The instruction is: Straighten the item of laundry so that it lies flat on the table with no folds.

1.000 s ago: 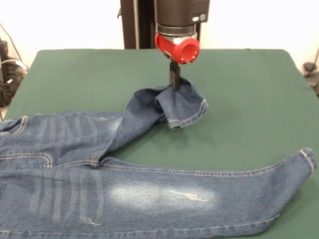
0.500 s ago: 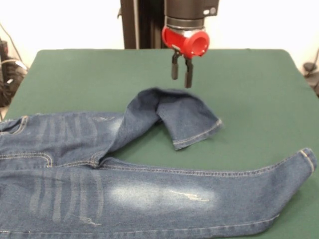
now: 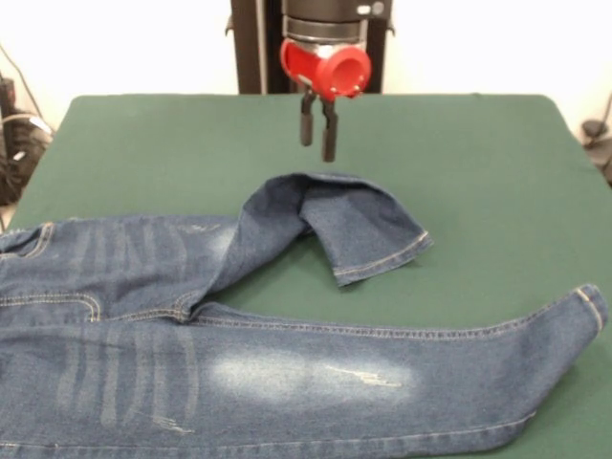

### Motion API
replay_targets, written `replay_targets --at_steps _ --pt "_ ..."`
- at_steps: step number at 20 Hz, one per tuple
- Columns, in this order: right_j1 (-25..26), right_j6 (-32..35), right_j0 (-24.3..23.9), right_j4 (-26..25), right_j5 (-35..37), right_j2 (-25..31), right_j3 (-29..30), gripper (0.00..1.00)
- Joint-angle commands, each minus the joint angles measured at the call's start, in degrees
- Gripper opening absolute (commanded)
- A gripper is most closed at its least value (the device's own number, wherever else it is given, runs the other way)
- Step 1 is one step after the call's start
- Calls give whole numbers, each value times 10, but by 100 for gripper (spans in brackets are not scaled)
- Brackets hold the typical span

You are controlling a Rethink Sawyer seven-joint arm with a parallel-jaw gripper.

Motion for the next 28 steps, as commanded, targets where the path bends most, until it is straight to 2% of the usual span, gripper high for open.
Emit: replay_targets --at_steps 1,7,12,17,25,28 --pt "15 -10 -1 5 72 56 17 100" --pt "20 -10 -9 1 60 59 13 100" --pt "59 36 48 13 23 5 -10 100" --pt "106 57 70 25 -19 -14 -30 100" --pt "172 60 75 39 -41 -29 -77 100" --pt "196 37 52 28 -44 -18 -104 100"
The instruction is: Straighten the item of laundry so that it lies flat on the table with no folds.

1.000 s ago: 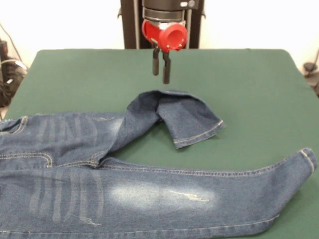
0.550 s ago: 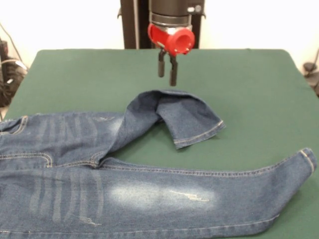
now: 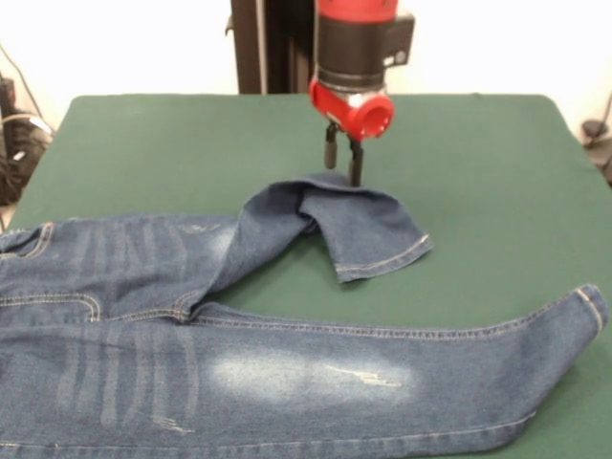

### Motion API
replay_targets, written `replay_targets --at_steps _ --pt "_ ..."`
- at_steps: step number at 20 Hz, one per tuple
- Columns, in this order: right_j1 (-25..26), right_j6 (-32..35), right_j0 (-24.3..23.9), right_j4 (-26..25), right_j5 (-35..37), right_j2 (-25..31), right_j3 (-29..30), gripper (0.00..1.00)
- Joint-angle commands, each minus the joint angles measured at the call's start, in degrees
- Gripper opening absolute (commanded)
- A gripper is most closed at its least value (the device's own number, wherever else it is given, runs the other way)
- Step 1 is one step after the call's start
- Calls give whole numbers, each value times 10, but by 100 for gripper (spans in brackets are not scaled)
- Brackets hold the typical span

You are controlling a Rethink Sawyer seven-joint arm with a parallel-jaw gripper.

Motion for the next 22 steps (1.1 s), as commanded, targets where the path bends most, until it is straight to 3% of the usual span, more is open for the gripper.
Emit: replay_targets --at_steps 1,7,15,22 --pt "102 32 -7 21 -35 16 -85 100" --pt "125 12 -35 4 -42 31 -113 100" --pt "95 -5 -56 -1 -12 42 -107 100" --pt "-17 -59 -94 -14 90 57 -71 100"
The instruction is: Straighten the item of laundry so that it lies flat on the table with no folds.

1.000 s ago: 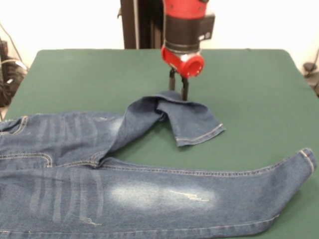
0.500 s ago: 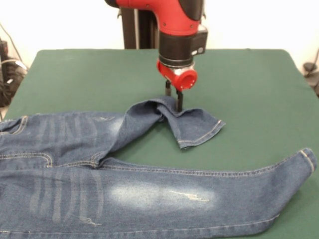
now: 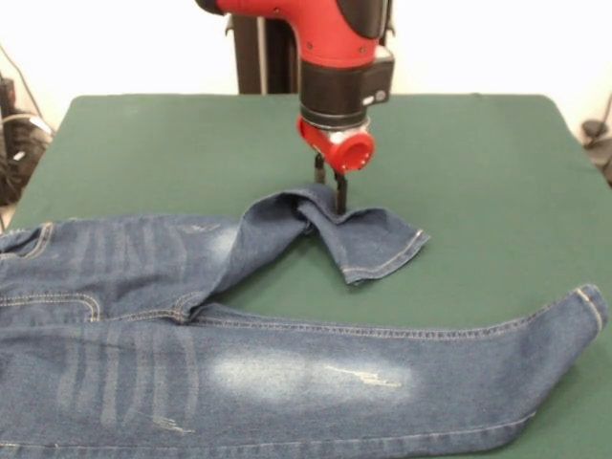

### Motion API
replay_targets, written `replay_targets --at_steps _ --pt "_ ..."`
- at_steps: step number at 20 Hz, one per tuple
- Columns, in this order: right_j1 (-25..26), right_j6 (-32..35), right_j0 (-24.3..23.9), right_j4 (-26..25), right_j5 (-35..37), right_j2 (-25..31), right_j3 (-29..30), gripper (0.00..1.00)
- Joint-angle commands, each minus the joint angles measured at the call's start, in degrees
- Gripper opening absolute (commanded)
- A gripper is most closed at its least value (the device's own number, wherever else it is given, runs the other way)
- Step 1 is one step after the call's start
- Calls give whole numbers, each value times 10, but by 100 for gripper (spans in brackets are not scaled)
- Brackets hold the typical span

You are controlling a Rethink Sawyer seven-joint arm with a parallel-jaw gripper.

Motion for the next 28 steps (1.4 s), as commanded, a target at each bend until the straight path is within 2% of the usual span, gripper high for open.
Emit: replay_targets --at_steps 1,5,7,12,15,25,28 --pt "-80 -69 -60 -19 103 41 -43 100" --pt "-106 -98 -86 -40 125 59 -48 100" --pt "-113 -124 -94 -69 132 53 -71 100" --pt "-110 -176 -175 -109 145 125 -92 100" --pt "-101 -176 -196 -127 149 150 -101 100" --pt "-101 -135 -213 -162 151 178 -101 100" --pt "-103 -101 -192 -166 140 156 -97 100"
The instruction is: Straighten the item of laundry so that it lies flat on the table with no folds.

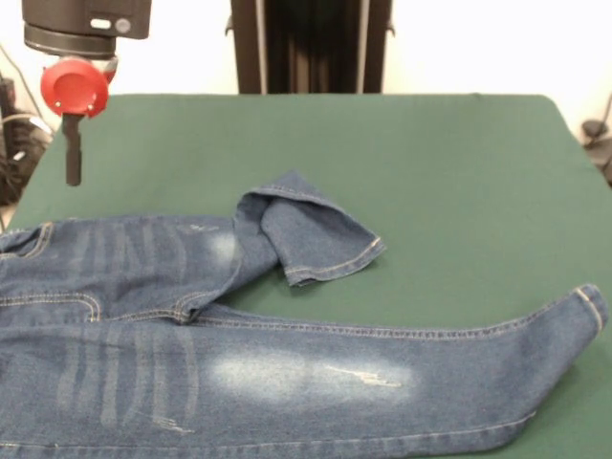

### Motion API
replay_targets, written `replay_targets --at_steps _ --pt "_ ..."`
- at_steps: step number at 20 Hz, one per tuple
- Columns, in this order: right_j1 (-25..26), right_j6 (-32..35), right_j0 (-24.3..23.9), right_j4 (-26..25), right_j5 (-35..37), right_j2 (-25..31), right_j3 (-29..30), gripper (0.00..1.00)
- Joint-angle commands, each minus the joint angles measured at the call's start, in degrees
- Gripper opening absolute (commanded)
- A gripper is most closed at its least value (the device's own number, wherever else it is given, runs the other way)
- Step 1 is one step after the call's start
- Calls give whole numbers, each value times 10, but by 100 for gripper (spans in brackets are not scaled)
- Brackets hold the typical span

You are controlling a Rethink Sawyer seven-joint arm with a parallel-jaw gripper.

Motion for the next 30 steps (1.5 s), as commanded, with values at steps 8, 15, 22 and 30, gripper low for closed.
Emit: replay_targets --at_steps 8,15,22,30 --pt "-8 -26 89 -2 72 39 30 100" --pt "-9 25 125 25 60 16 47 100" --pt "3 77 177 60 33 -19 55 100" --pt "67 98 197 99 -40 -25 57 100"
